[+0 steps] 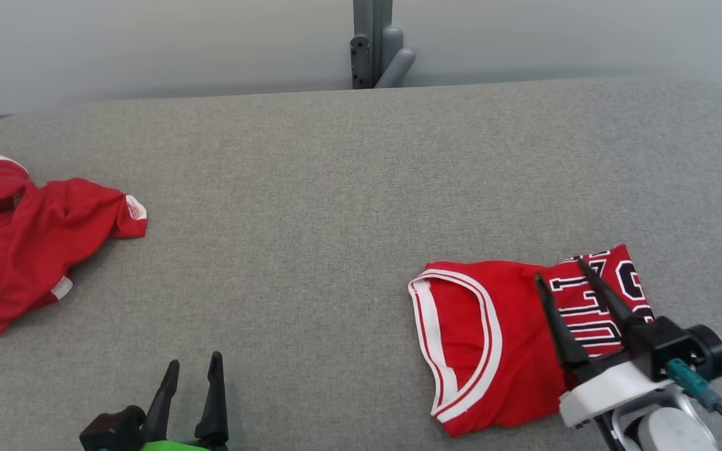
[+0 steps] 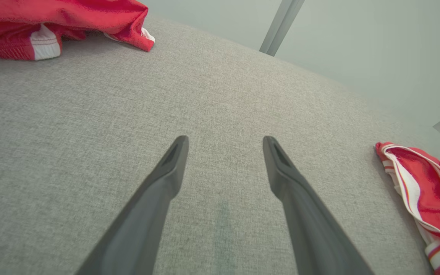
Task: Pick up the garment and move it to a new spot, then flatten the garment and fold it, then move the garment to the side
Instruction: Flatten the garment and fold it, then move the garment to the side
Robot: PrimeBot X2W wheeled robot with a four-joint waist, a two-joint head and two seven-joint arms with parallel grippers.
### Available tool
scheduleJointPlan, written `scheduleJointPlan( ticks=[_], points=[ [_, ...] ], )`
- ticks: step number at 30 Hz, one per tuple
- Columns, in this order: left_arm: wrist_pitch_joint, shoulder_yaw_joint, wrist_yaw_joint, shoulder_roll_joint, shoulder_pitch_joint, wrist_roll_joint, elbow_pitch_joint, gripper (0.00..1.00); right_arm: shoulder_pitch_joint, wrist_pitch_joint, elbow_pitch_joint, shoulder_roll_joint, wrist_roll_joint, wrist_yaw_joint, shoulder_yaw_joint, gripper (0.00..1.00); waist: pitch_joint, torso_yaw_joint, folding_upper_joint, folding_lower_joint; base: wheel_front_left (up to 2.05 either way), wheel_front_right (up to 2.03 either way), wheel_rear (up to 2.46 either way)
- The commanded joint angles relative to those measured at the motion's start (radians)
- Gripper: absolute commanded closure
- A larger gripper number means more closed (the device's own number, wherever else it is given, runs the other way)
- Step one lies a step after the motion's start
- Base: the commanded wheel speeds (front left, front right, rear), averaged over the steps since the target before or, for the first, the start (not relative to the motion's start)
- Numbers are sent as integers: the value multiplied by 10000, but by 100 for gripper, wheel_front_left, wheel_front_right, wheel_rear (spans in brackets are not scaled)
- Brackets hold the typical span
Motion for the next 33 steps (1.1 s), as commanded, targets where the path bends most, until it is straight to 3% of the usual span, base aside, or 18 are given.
scheduleJointPlan(
  ticks=[1, 8, 14, 26, 33],
  points=[
    [-1, 78, -23, 16, 153, -20, -147, 0, 301, -1, -330, 170, -56, -4, -505, 0, -207, -185, 45, 0, 0, 0, 0],
    [-1, 637, 72, 19, 759, 221, -716, 0, 1411, -3, -930, 662, -672, -7, -3108, 0, -909, -591, 45, 0, 0, 0, 0],
    [-1, 811, 41, 17, 1050, 435, -978, 0, 1840, -3, -722, 769, -669, -7, -4125, 0, -1200, -732, 45, 0, 0, 0, 0],
    [-1, 467, -22, 18, 926, 577, -632, 0, 1884, -3, 262, 774, -494, -7, -4155, 0, -1347, -710, 45, 0, 0, 0, 0],
    [-1, 383, -22, 18, 890, 473, -556, 0, 1302, -3, 1029, 594, 315, -8, -3673, 0, -1209, -721, 45, 0, 0, 0, 0]
  ],
)
